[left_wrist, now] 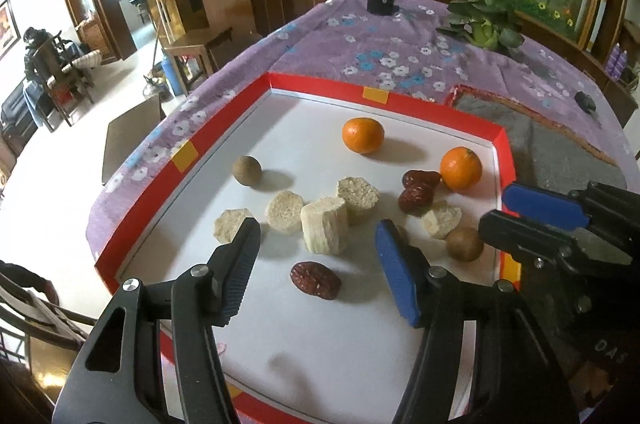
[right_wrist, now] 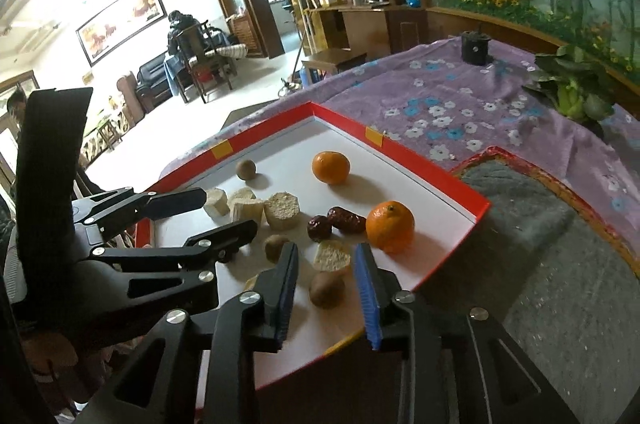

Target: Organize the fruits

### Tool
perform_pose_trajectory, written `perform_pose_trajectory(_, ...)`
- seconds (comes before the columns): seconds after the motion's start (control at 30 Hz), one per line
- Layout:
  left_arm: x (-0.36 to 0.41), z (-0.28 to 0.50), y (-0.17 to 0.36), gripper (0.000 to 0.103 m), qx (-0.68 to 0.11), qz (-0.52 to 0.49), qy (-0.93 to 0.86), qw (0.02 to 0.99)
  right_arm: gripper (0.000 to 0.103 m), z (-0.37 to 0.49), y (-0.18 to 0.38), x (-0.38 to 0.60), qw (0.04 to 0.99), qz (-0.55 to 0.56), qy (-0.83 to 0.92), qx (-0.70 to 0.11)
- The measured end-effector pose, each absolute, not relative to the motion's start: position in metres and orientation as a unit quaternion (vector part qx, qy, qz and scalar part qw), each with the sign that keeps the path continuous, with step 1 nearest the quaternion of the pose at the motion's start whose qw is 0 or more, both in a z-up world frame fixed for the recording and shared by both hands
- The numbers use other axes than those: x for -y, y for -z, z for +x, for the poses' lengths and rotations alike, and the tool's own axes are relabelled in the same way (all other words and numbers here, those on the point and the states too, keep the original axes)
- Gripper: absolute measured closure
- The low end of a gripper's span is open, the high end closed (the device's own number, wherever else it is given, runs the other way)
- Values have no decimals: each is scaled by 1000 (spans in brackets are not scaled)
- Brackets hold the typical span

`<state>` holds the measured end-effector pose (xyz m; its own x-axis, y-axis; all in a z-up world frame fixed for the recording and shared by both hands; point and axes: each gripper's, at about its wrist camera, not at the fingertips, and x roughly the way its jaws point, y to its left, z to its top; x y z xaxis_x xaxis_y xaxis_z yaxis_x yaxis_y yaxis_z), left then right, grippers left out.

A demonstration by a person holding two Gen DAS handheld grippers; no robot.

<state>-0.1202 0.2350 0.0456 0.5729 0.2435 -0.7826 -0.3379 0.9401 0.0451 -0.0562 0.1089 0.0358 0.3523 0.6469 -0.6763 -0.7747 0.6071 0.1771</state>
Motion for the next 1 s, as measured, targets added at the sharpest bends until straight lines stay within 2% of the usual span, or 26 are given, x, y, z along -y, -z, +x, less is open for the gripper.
perform_pose_trajectory(0.13,-229,-127,-52,42,-423,-56,-167,889,71,-66,-37,-97,822,-76,-432,-363)
perform_pose_trajectory(0.23,-223,-132,-57,31,-415,-58,-169,892,63,-72,-38,-87,830,-64,-424,-356)
perform_pose_trajectory(0.27,-222,-135,-59,30,-410,-60,-170,894,59,-74,-38,-84,833,-58,-422,-352)
perform_pose_trajectory(0.43,-213,-142,-66,30,-401,-59,-170,898,58,-84,-41,-73,843,-43,-415,-340)
perform_pose_trajectory(0.67,-207,-157,-72,30,-386,-79,-177,902,52,-98,-42,-67,847,-37,-413,-331)
perform_pose_trajectory(1.0,-199,-168,-77,30,-382,-77,-177,904,51,-108,-43,-60,849,-38,-412,-329)
